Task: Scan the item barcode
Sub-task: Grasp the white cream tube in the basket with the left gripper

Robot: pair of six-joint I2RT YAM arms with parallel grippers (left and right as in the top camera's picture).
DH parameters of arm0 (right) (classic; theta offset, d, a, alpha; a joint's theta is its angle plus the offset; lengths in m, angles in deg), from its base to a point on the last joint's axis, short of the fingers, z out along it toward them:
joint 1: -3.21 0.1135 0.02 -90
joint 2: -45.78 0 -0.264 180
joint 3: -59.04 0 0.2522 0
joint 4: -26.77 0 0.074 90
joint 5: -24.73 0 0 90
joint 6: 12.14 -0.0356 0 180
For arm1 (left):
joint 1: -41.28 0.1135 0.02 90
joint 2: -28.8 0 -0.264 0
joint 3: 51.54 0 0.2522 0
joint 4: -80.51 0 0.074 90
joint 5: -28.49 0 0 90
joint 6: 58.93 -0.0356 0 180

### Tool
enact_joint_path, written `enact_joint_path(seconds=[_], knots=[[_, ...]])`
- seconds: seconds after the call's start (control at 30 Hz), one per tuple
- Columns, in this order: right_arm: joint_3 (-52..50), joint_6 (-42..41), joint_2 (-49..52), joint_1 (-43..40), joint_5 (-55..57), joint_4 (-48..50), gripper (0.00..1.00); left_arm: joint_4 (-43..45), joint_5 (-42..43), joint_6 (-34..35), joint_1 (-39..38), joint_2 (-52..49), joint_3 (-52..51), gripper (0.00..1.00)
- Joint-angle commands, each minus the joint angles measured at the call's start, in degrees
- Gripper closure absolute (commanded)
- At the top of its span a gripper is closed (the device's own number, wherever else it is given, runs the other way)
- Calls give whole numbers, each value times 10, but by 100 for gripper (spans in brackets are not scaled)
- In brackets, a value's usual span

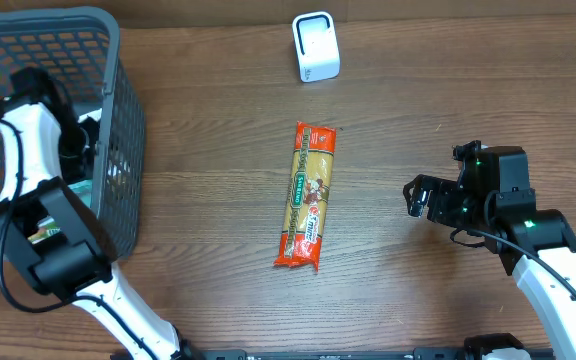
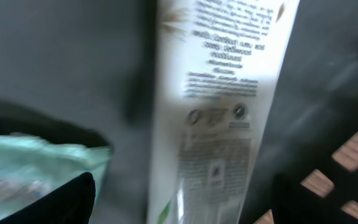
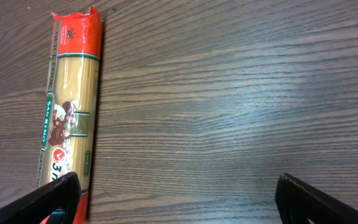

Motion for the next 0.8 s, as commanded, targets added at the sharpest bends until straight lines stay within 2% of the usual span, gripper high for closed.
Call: enact_joint_path(seconds=[0.0, 0.2, 0.23, 0.27, 0.37, 0.53, 0.77], knots=[[14, 8, -2, -1, -1, 3, 0, 23, 7, -13, -6, -8, -32, 20], [14, 8, -2, -1, -1, 3, 0, 68, 2, -13, -6, -8, -92, 30], [14, 8, -2, -1, -1, 3, 0, 72, 2, -13, -6, -8, -99, 35], [14, 8, -2, -1, -1, 3, 0, 74, 2, -13, -6, -8, -104, 45], [14, 8, -2, -1, -1, 3, 0, 68, 0, -13, -6, -6, -103, 96], [14, 8, -2, -1, -1, 3, 0, 4, 11, -7, -6, -5, -41, 96], [14, 8, -2, -1, -1, 3, 0, -174, 11, -6, -6, -4, 207, 96]])
